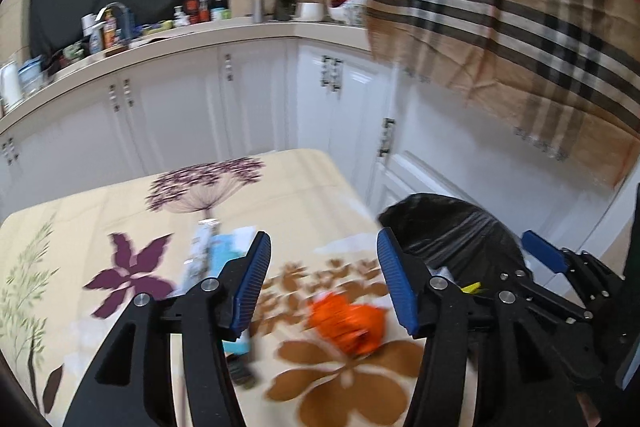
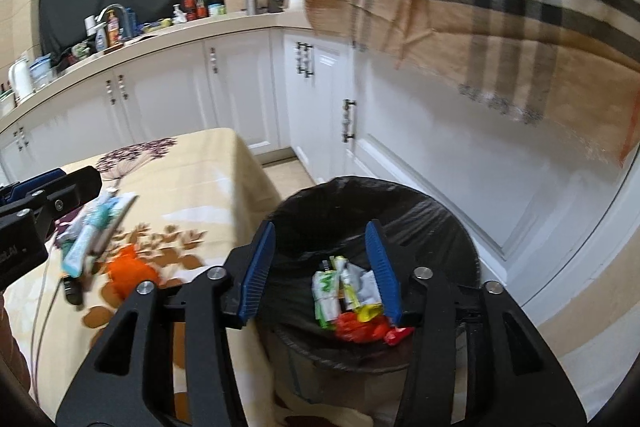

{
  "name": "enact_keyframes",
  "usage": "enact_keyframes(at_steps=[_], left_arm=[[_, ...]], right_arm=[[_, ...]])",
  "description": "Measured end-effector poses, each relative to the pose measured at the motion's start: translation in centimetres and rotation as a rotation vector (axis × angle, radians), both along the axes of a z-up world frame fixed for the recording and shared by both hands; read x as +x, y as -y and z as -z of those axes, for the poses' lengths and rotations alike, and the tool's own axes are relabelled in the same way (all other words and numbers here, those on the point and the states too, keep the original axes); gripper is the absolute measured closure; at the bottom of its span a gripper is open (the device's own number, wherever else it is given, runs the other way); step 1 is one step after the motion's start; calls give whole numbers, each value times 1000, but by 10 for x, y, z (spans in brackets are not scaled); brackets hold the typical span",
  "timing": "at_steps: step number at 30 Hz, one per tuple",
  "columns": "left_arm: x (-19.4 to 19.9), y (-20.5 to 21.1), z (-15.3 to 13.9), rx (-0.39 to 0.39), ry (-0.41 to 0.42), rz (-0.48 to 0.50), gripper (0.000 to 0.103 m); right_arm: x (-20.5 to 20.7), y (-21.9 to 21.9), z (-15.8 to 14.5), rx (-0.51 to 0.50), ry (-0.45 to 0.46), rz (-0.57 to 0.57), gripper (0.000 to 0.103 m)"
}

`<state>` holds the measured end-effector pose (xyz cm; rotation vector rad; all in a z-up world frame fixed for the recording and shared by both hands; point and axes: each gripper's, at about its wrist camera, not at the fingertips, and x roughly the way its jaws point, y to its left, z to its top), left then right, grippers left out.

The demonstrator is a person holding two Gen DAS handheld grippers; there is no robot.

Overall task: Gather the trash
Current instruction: 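Move both open grippers back over the table, then grasp the orange plastic bag with the right gripper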

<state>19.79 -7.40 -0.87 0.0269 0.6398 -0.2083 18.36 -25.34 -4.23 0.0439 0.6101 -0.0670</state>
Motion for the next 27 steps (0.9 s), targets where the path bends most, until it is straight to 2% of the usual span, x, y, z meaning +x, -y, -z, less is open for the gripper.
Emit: enact_keyframes(at_steps=[13,15,17,27], left_arm=[[-26,-96,15,14,-37,-199,42],[-29,-106,17,20,-40,-221,41],[-32,-115,19,23,-44,-240,40],[-37,-143,29,-5,-72,-284,37]], right_arm=[[-9,-78,3,4,-46,-173,55],[-8,-89,5,2,-56,-200,52],[-8,-98,7,0,-65,-216,46],[12,-118,25,-10,-190,-242,46]])
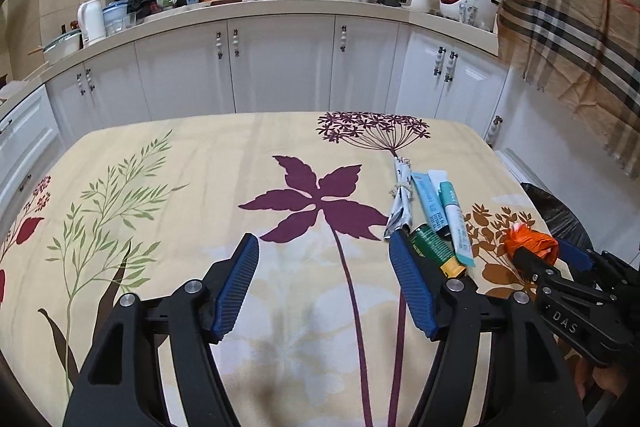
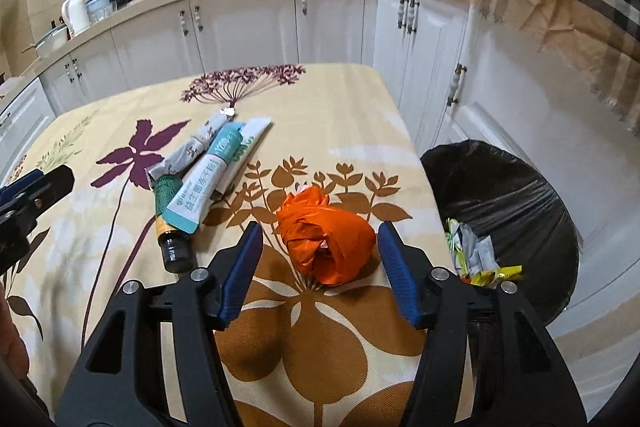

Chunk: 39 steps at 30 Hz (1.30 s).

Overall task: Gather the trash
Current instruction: 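Grasp the orange plastic bag with the right gripper, then grasp the string-tied white paper roll with the left gripper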

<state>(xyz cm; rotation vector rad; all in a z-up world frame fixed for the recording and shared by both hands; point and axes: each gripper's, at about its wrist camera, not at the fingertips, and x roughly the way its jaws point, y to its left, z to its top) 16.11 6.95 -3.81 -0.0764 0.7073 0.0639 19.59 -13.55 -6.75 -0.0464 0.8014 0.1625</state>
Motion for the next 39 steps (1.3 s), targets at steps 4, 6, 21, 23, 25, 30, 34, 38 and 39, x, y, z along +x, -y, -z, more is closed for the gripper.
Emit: enact_keyframes(at_steps=[4,6,21,23,25,30,34,38,39], left_arm=[[1,1,3,-15,-11,8,36],[2,4,5,-21,-17,16,36],[35,29,14,4,-55,62,36],[42,29,15,4,-64,68,36],[50,30,16,11,-68,71,36],[66,34,18,27,-77,89,36],[77,38,21,45,-95,114,36],[84,41,24,60,-110,135,36],[86,42,25,65,-115,141,36]], right_arm=[[1,-2,4,-6,-18,-10,56],[0,-3,3,-11,-16,-15,56],[7,14,-8,-2,38,8,56],[14,16,-9,-1,46,13,56],[21,18,-10,0,52,18,56],[38,18,-11,1,59,18,56],[49,15,-11,-1,61,8,56],[57,12,-11,0,60,-1,56],[58,12,-10,0,59,-2,56]])
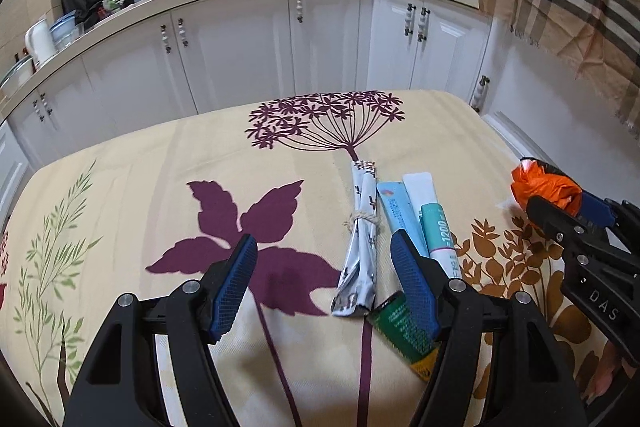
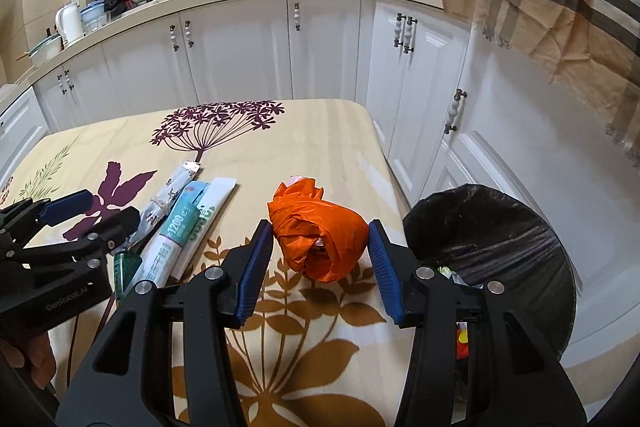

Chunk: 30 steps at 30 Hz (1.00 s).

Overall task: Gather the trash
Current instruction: 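Grasp the string-tied white paper roll with the left gripper, then carry the orange bag and paper roll over the black bin and open both grippers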

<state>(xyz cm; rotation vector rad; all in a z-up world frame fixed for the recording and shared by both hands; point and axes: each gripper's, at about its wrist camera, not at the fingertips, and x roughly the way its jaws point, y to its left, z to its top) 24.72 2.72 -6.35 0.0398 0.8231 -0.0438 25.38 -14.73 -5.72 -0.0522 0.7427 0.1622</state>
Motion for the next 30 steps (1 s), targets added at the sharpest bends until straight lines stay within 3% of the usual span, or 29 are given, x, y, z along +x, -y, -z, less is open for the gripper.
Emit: enact_keyframes(at_steps=[3,9,11,17,30], left_arm=[[6,4,3,10,-17,17,41],[14,4,12,-8,-76,45,63],[13,5,13,-15,-80,59,77],[7,8,13,10,-54,67,85],[-33,0,-20,-48,46,25,86]], right_arm=[[3,-2,2,0,-5,-5,56],[7,-3,2,2,-8,-13,56],[7,-3,3,2,-7,-13,56],[6,-4,4,5,-13,-12,56],[-28,14,-5,38,27,22,56]])
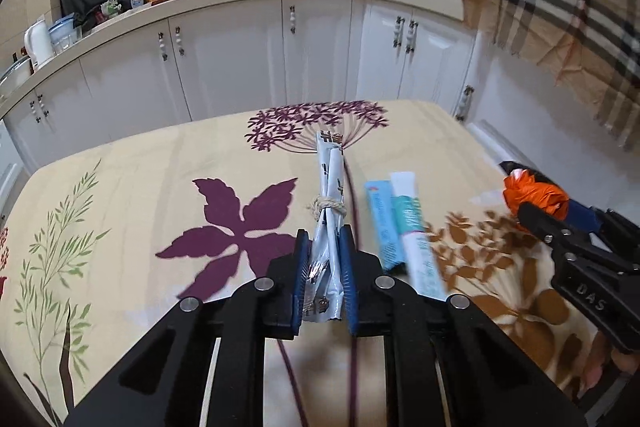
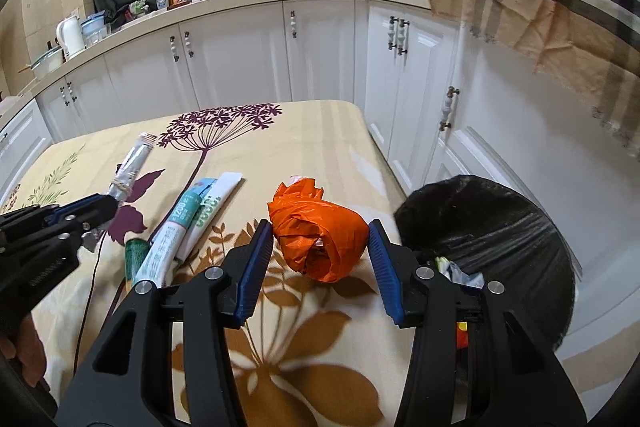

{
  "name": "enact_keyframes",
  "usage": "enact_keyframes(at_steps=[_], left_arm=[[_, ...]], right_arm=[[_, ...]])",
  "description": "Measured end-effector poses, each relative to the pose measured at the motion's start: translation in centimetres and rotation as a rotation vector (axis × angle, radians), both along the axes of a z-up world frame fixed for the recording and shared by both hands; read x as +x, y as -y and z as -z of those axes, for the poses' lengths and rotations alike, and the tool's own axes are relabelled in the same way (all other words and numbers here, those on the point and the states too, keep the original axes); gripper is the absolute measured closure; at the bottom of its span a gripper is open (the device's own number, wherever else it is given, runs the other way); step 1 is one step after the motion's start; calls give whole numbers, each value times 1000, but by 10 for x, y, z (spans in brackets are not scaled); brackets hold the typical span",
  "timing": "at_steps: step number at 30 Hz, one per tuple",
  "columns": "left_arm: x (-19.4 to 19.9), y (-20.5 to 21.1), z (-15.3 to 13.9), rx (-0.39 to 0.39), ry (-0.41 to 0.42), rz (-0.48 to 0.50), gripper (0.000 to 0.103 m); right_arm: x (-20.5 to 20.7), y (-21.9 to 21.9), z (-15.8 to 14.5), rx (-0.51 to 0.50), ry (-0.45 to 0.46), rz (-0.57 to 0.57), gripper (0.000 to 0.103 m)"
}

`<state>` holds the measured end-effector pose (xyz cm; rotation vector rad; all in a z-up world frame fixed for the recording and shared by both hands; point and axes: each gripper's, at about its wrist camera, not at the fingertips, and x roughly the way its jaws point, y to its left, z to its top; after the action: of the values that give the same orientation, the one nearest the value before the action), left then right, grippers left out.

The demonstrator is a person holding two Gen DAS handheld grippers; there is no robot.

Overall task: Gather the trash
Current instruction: 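Carry the orange bag and paper roll over the black bin and open both grippers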

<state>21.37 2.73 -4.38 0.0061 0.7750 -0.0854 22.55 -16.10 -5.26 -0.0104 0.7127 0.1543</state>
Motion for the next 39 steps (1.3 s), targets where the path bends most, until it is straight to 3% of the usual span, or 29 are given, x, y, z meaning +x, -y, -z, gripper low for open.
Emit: enact_keyframes(at_steps=[15,23,39], left_arm=[[-28,95,-15,-44,49,186,86],[-21,151,-6,-33,47,257,86],[1,207,7,16,51,313,86]], right_arm=[[-39,82,-14,-69,69,187,56],[-40,126,-7,-77,68,277,56],[-19,164,6,-72,77,347,56]])
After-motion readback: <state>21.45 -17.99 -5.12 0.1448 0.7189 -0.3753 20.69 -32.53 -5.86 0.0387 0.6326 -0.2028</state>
